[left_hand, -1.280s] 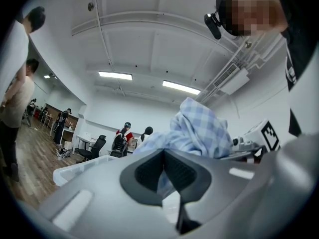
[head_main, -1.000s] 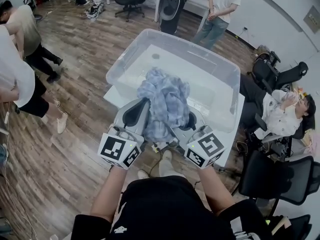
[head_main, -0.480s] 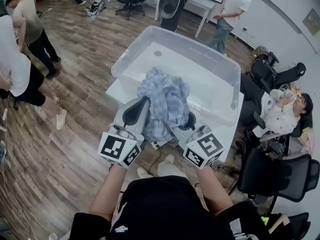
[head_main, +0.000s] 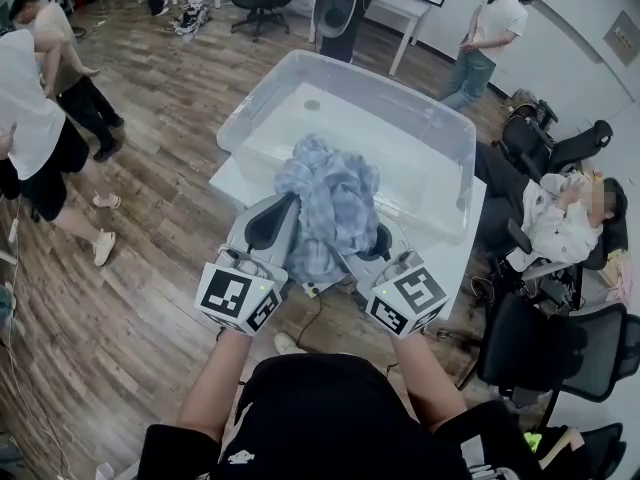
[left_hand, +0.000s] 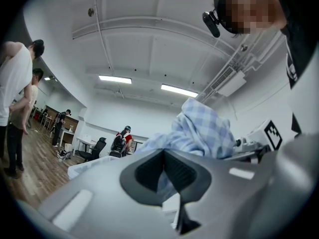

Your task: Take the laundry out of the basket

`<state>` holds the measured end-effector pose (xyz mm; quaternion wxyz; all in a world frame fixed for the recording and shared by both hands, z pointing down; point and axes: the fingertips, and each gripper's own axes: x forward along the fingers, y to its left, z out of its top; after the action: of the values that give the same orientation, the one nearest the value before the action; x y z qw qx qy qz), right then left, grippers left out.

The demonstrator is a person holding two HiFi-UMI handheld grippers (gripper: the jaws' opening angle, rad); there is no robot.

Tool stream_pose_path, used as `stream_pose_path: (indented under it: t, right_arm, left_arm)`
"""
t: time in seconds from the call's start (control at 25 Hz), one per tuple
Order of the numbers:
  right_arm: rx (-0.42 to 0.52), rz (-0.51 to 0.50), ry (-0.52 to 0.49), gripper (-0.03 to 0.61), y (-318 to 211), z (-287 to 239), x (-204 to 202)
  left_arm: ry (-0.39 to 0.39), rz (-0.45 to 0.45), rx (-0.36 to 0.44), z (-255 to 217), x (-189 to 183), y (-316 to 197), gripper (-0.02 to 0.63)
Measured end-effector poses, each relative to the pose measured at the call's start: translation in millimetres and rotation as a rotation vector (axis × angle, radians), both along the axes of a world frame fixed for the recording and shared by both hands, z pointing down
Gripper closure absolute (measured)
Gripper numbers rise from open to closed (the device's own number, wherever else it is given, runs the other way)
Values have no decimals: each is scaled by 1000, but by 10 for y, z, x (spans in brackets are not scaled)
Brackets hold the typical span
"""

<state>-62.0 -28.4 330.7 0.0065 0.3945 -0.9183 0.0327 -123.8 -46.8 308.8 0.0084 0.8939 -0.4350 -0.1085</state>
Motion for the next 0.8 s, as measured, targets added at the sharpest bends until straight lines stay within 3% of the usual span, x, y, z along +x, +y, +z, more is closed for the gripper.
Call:
stream_pose_path:
  t: [0.8]
  right_arm:
    - [32,-37,-5,402,620,-130,552]
  left_arm:
    - [-33,-36,20,-120,569,639,606]
